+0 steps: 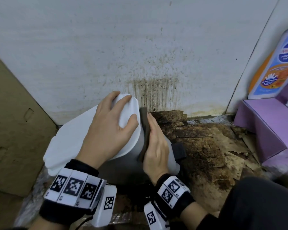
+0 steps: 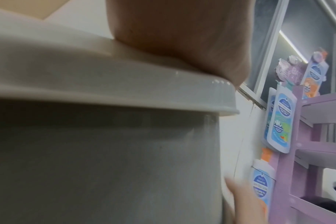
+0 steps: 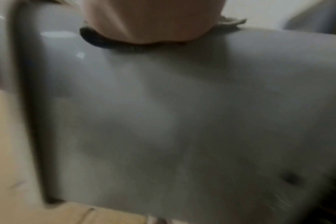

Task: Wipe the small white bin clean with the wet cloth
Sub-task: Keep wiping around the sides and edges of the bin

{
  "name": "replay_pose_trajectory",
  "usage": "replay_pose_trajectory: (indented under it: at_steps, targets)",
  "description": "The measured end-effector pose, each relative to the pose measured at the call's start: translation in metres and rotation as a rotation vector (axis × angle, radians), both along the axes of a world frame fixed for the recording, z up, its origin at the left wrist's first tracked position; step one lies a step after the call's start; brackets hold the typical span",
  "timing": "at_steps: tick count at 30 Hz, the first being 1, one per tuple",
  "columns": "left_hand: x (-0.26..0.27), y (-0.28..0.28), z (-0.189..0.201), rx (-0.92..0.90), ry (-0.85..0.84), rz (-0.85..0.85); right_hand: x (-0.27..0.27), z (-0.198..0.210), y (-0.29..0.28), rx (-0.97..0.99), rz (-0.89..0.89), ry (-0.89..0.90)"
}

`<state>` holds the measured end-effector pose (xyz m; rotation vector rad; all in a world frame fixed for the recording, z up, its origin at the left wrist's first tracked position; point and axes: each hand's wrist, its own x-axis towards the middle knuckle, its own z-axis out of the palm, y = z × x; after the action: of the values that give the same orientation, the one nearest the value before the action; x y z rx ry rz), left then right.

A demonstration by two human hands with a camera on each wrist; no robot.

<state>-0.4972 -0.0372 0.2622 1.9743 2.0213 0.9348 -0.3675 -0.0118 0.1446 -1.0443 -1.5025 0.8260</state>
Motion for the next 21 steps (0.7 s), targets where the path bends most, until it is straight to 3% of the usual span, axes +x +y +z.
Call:
replay_pose_trajectory:
  at_steps: [5,9,14,17,21]
  targets:
    - [-0.011,-0.003,0.001,0.0,-0.021,0.018,0.027,-0.067,-0.001,-0.168,-0.176,-0.024]
    - [-0.014,-0.002,0.001,0.002,-0.03,0.022,0.034,-0.075,0.006,-0.28,-0.147,-0.04]
    - [-0.013,-0.003,0.001,0.002,-0.007,0.023,0.014,-0.037,-0.001,-0.347,-0.186,0.002]
    - [-0.01,-0.004,0.001,0.0,-0.004,0.014,-0.01,0.01,-0.009,-0.293,-0.049,0.022]
    - [-0.008,-0.005,0.001,-0.004,0.012,0.009,-0.027,0.053,-0.004,-0.294,0.191,0.179]
